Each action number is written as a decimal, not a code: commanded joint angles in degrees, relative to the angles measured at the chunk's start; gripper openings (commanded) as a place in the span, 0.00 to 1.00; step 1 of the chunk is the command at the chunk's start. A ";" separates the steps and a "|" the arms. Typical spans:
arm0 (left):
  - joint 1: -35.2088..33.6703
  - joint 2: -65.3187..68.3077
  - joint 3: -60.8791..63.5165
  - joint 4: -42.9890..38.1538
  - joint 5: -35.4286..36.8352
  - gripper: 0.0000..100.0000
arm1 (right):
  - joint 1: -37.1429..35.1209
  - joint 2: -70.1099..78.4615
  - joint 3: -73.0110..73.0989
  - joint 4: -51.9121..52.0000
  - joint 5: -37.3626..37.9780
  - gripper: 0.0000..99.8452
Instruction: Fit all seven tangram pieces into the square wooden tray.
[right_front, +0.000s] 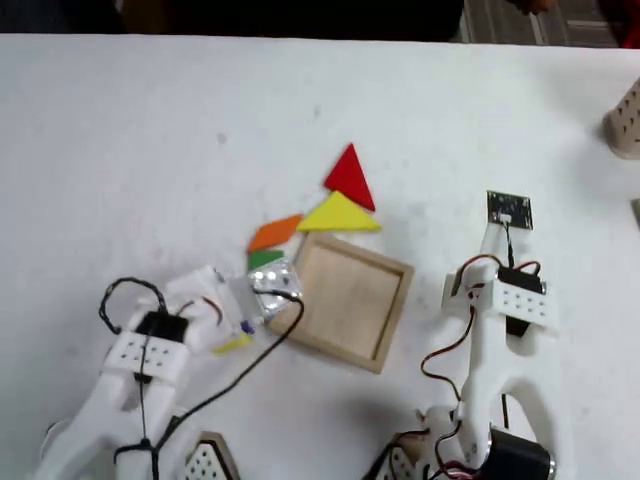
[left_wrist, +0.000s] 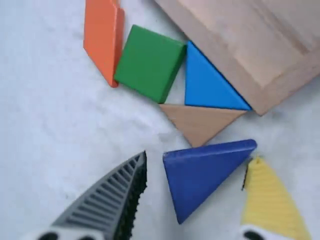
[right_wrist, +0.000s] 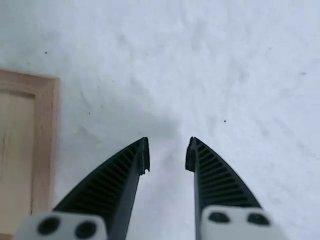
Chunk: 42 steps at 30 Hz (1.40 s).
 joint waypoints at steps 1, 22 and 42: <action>-3.82 7.08 -6.33 -0.79 0.35 0.33 | 0.48 -0.22 -2.64 -1.01 0.53 0.13; -21.85 38.64 -36.13 0.35 17.67 0.33 | 0.40 -0.22 -2.64 -0.84 0.62 0.13; -13.76 39.16 -35.96 4.13 11.87 0.33 | 0.48 -0.48 -2.64 -0.75 0.62 0.13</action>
